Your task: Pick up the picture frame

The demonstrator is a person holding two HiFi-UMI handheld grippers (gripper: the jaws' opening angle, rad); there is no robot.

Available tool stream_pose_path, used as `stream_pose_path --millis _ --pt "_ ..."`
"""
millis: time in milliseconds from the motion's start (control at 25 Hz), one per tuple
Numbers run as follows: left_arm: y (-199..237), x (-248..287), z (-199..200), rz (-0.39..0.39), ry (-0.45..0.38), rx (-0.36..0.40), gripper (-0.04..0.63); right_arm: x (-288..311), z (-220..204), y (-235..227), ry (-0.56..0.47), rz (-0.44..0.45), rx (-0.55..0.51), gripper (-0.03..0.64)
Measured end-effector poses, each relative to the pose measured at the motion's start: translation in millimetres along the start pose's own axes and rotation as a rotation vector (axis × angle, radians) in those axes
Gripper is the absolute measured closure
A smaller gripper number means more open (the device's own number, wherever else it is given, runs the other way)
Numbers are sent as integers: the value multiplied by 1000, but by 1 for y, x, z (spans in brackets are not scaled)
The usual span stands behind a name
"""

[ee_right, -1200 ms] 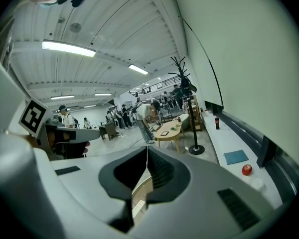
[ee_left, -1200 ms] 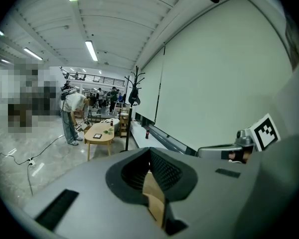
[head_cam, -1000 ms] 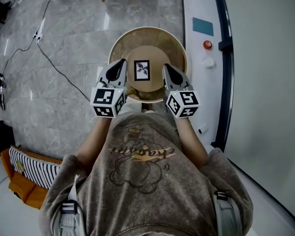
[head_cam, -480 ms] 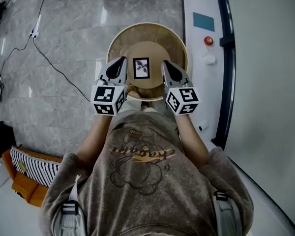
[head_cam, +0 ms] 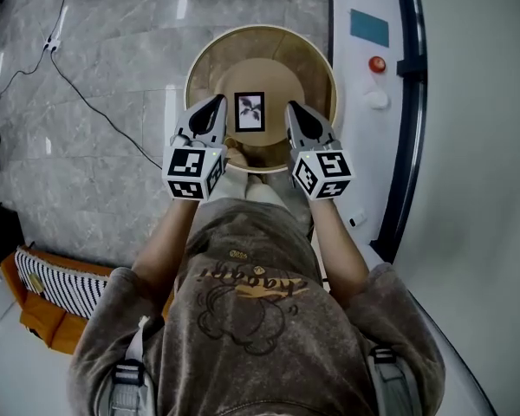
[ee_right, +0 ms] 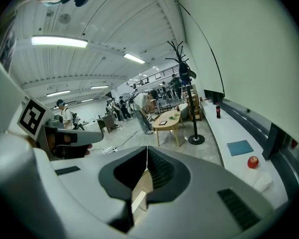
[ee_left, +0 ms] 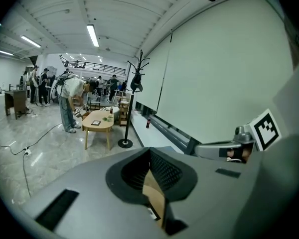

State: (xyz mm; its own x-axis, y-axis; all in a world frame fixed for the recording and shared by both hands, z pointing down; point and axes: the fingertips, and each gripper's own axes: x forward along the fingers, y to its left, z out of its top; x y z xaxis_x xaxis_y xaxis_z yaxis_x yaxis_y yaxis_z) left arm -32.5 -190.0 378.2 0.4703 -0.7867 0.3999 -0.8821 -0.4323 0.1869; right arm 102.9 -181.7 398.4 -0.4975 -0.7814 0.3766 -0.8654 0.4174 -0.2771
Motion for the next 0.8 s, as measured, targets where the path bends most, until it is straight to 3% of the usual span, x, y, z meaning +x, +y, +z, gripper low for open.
stream_pose_path --millis 360,800 --pt "30 41 -39 29 38 -39 577 47 -29 -21 35 11 -1 597" --pt "65 82 -117 39 110 -71 577 100 -97 -41 105 4 15 597"
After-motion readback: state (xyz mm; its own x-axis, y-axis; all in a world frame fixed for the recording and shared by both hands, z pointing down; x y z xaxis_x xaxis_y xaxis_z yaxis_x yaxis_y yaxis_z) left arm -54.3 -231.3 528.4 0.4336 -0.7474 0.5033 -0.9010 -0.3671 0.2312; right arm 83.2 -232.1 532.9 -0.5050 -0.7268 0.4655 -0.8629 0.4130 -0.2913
